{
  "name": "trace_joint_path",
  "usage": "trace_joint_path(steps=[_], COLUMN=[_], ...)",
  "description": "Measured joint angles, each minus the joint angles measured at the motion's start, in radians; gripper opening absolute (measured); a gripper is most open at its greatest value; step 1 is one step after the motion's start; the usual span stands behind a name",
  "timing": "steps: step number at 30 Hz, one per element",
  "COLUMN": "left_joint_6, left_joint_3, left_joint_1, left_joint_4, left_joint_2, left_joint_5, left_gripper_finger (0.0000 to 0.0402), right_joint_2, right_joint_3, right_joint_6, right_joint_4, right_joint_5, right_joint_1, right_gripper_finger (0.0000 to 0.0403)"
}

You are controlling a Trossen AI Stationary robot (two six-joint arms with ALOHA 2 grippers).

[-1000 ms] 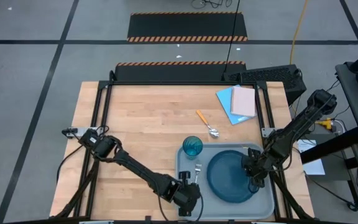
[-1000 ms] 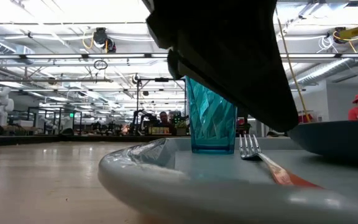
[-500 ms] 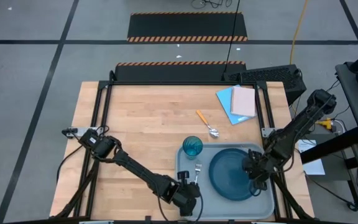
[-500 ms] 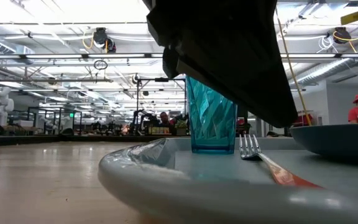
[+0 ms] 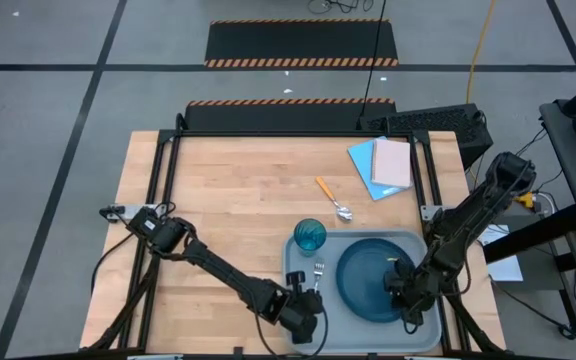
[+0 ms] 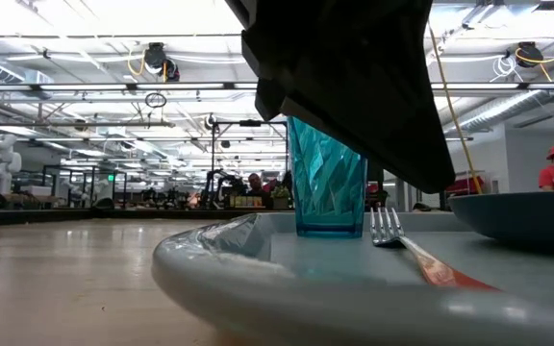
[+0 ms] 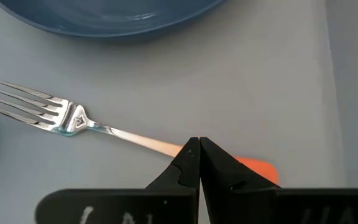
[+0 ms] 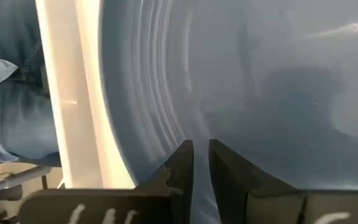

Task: Pick and place plate/cup/fork/spoon on tray
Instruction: Adjust the blue plate and the fork on the gray tray, then adjust the orange fork

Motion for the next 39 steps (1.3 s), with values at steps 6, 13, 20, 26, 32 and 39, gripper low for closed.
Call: trace_joint_path(steps=[6, 13, 20, 26, 32, 39], left_joint_6=[0.0, -0.018, -0.047, -0.03, 0.062, 0.104], left_joint_3=[0.0, 0.0, 0.001, 0.001, -0.003, -0.006], left_joint_1=[0.0, 0.007, 0.011, 0.018, 0.039, 0.053], left_joint_4=[-0.001, -0.001, -0.002, -0.044, -0.073, -0.087], left_joint_2=[0.0, -0.001, -0.001, -0.001, 0.007, 0.034], left_joint_5=[0.0, 0.0, -0.001, -0.015, -0.018, -0.023], left_gripper_finger=[0.0005, 0.0005, 0.0005, 0.0005, 0.0005, 0.0005], right_joint_2=[0.063, 0.074, 0.074, 0.052, -0.004, -0.061], right_joint_3=[0.0, 0.0, 0.0, 0.0, 0.0, 0.0], right_joint_6=[0.024, 0.059, 0.076, 0.027, -0.078, -0.186], right_joint_4=[0.145, 0.226, 0.246, 0.264, 0.261, 0.244], right_joint_5=[-0.002, 0.0, 0.0, 0.013, 0.102, 0.181], right_joint_1=[0.037, 0.08, 0.109, 0.113, 0.113, 0.112], right_gripper_finger=[0.0043, 0.0043, 0.0043, 0.0043, 0.0043, 0.0043])
